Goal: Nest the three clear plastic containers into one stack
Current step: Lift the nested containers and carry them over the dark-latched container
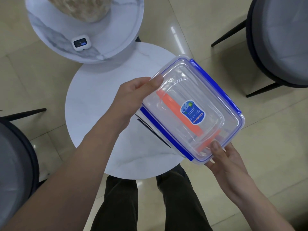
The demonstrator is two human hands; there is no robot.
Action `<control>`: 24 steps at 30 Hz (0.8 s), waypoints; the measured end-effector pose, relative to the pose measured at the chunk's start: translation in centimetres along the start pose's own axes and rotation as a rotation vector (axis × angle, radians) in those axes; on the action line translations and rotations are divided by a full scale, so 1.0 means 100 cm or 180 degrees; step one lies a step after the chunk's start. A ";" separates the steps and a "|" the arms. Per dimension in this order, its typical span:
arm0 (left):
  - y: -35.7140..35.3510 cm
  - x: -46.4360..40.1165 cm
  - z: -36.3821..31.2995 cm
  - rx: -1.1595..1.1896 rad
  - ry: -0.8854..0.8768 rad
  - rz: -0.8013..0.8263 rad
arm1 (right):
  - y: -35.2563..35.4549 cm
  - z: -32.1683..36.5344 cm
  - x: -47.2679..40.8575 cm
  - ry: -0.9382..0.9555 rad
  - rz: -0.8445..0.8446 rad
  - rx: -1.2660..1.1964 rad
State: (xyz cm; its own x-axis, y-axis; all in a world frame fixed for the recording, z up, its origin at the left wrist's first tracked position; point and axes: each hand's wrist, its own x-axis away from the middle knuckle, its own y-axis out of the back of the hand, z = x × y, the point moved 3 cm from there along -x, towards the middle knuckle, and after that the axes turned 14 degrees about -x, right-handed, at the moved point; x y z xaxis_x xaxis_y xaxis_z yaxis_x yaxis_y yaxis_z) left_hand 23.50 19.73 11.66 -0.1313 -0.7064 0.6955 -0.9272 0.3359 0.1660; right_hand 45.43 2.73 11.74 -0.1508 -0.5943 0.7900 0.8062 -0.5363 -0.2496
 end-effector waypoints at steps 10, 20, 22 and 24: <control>0.001 0.007 0.001 0.0096 -0.0008 0.0000 | 0.000 0.000 0.000 0.0003 -0.0020 0.0028; 0.004 0.012 0.004 0.0177 -0.0025 -0.0027 | -0.004 0.002 -0.001 0.0046 0.0021 0.0103; 0.004 0.012 0.004 0.0180 -0.0031 -0.0032 | -0.004 0.002 -0.002 0.0055 0.0035 0.0096; 0.004 0.012 0.005 0.0192 -0.0020 -0.0052 | -0.004 0.001 -0.002 0.0058 0.0035 0.0096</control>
State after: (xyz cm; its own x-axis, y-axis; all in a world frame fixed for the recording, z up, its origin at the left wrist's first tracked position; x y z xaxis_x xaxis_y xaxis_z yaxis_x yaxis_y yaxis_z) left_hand 22.81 18.65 12.20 -0.1181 -0.7155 0.6886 -0.9486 0.2862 0.1348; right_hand 45.21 3.13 11.76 -0.1520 -0.6111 0.7768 0.8248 -0.5116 -0.2410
